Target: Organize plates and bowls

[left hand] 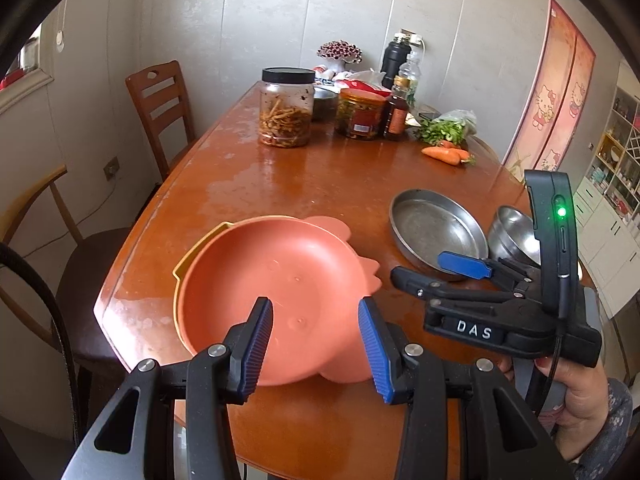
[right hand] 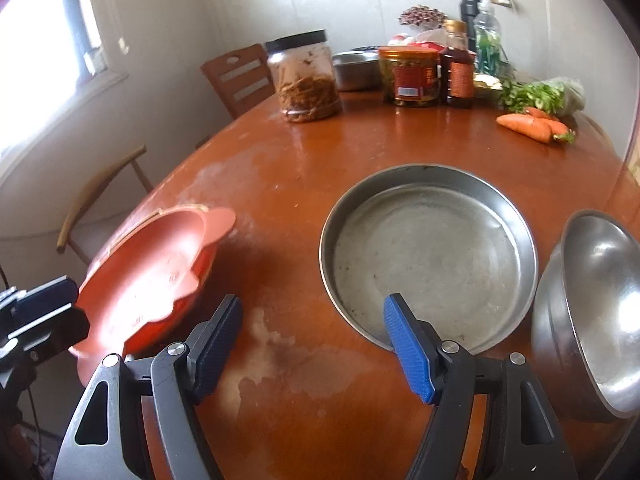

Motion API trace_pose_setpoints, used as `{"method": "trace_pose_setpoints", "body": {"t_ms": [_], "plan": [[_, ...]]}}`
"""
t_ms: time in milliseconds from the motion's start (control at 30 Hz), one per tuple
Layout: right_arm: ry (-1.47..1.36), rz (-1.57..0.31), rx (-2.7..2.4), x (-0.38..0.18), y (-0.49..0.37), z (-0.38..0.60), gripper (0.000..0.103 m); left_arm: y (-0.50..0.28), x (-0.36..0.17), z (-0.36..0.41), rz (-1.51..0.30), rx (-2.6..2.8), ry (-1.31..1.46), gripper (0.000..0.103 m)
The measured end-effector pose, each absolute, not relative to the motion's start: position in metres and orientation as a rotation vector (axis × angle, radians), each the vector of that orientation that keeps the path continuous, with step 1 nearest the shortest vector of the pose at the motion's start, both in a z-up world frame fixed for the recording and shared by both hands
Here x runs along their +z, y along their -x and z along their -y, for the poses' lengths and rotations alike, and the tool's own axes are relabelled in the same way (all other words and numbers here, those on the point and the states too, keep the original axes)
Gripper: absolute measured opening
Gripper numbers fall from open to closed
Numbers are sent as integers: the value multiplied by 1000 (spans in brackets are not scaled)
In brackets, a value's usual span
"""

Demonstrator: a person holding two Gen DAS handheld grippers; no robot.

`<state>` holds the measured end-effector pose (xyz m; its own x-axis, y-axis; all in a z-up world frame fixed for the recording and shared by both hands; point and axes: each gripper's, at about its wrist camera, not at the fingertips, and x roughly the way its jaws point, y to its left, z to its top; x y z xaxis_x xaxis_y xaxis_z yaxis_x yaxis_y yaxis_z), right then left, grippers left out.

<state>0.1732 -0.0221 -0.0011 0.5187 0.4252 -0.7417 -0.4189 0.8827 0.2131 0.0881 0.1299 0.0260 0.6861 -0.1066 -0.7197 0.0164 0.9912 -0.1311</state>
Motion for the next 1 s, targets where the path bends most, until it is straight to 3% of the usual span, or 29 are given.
{"method": "trace_pose_setpoints", "body": {"t_ms": [333,1000], "plan": [[26,-949,697,3,-118,20,74,-66,26,-115,-806,-86,130,44],[168,-854,764,16,-19,49,75,-34,14,-81,-822,-54,143,44]]}}
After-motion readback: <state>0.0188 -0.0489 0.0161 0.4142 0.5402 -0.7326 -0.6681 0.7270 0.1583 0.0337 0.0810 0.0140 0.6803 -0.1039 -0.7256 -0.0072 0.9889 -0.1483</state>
